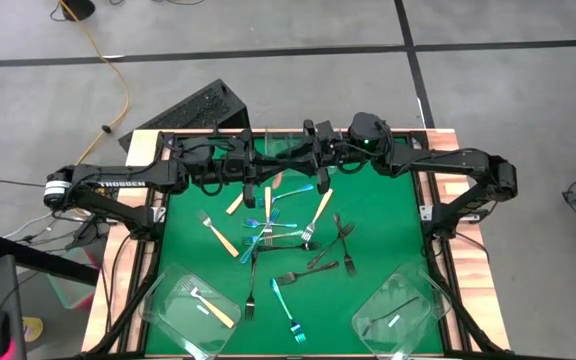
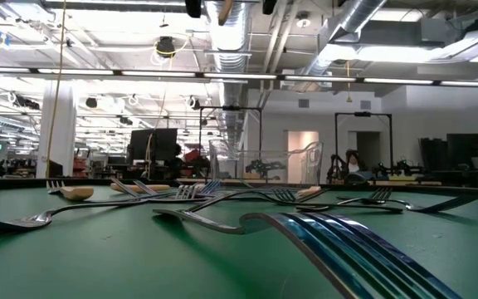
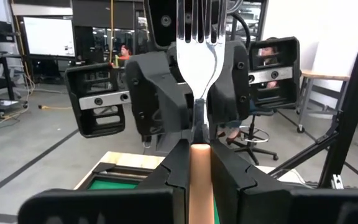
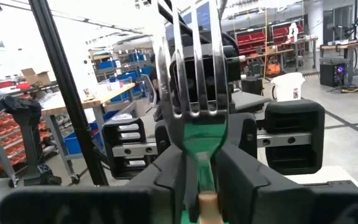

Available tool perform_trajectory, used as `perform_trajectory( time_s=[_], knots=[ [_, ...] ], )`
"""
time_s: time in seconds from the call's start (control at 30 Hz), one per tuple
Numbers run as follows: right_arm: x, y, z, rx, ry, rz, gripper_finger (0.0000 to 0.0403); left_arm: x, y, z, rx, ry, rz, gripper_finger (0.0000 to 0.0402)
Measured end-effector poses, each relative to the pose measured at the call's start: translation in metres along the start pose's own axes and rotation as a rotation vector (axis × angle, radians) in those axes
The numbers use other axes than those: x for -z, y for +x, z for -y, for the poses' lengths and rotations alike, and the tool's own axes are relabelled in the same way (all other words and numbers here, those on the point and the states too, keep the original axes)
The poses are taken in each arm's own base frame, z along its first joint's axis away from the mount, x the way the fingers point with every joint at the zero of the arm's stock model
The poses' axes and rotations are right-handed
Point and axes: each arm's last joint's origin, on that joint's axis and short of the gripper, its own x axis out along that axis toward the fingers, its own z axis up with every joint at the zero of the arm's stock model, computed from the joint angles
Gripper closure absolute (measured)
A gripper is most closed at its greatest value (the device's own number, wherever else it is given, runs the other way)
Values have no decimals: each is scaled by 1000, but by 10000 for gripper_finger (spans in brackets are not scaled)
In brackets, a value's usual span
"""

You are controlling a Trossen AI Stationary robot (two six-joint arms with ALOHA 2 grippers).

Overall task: Sort silverware by color (type)
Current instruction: Put the orange fork into the bottom left transparent bin

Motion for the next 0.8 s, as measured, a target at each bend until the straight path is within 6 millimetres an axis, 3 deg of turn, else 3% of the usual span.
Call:
perform_trajectory(
  time_s=[0.2, 0.43, 0.8],
  knots=[
    [1, 0, 1, 13, -12, -6, 380, 0, 0, 0, -6, -21, -3, 381],
    [1, 0, 1, 33, 1, -7, 380, 0, 0, -1, -24, -44, -4, 380],
    [2, 0, 2, 43, 63, -10, 380, 7, -1, -3, -101, -79, -67, 251]
  ],
)
